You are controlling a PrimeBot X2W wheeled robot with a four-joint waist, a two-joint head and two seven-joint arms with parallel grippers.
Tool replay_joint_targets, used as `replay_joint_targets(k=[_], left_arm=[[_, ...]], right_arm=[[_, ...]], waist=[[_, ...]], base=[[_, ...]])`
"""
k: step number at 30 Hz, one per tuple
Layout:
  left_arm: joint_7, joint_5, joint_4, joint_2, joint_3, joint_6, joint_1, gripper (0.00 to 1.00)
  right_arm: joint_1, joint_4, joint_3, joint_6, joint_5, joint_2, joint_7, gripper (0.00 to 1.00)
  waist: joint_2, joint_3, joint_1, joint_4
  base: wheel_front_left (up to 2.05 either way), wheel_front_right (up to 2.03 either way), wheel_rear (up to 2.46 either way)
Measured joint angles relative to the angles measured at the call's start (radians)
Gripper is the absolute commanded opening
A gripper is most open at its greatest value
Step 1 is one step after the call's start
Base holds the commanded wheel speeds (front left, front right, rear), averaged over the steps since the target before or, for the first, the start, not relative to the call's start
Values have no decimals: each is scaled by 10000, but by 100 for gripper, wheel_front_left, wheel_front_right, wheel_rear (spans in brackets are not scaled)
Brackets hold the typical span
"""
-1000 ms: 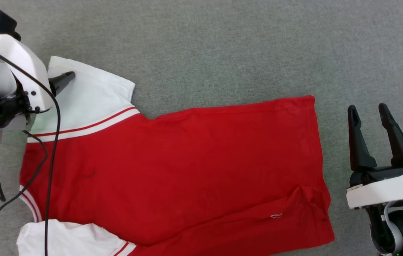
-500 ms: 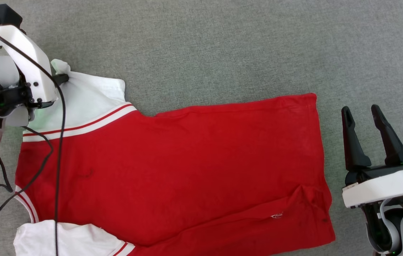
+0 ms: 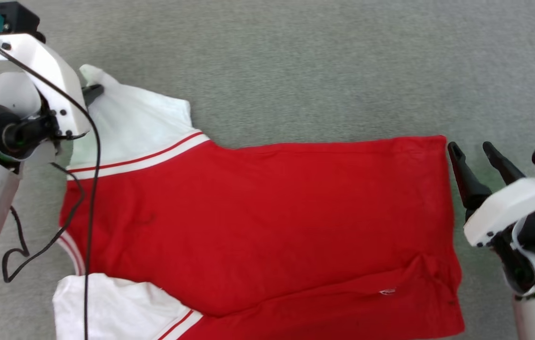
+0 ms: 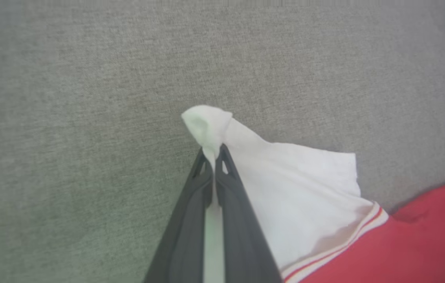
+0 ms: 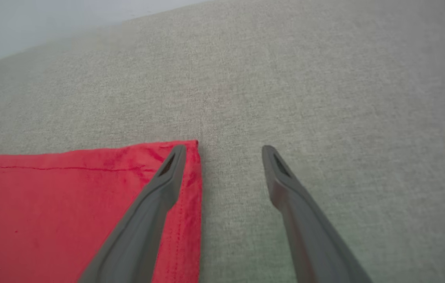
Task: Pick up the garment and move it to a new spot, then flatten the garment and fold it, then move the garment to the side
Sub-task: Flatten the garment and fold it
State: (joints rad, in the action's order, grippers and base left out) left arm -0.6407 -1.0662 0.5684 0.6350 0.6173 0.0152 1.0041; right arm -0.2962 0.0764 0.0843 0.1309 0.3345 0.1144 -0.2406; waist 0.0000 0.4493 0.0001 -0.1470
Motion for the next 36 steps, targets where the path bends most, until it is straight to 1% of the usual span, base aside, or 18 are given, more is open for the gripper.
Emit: replay_joint_targets(k=[3,7,11,15,16,17,18,21,25,31,36], left_arm=[[230,73,-407,-125,0,27,0,0],[376,163,-901,-234,104,90,-3,0],[523,234,-1319,-378,184,171,-52,0],[665,238,-1505,-466,238,201,-184,0],[727,238,-1526,-476,244,207,-213,0],[742,240,-1534,-489,249,219,-241,0],[788,240,-1534,-497,255,249,-272,0],[936,236,-1517,-541,261,307,-353,0],[1114,56,-1457,-596,201,433,-553,0],[1599,-69,-1538,-575,35,485,-965,0],[2086,-830,-1979,-550,-378,617,-2076,0]], right_arm=[[-550,451,-169,0,127,520,-1191,100],[-1178,750,-583,0,336,1137,-2961,100],[-1594,938,-1003,-2,474,1622,-4767,100],[-1894,1080,-1342,-15,631,2002,-6149,100],[-1934,1104,-1356,-19,637,2036,-6358,82],[-1965,1127,-1363,-19,644,2065,-6573,25],[-1978,1141,-1360,-19,679,2077,-6736,0],[-1976,1152,-1360,-17,763,2054,-6943,0],[-1972,1104,-1283,-13,857,2017,-6867,0],[-1847,587,-855,0,836,2008,-6100,0],[-1011,188,-591,0,740,1797,-5630,0]], waist=[[0,-64,-1,340],[0,-99,0,808],[0,-65,-1,1191],[0,22,-1,1426],[0,38,-1,1464],[0,44,-1,1497],[0,41,-1,1522],[0,-32,-1,1582],[0,-286,-1,1621],[0,-880,0,1724],[0,-1529,-1,1820]], base=[[0,0,0],[0,0,0],[0,0,0],[0,0,0],[0,0,0],[0,0,0],[0,0,0],[0,0,0],[0,0,0],[0,0,0],[0,0,0]])
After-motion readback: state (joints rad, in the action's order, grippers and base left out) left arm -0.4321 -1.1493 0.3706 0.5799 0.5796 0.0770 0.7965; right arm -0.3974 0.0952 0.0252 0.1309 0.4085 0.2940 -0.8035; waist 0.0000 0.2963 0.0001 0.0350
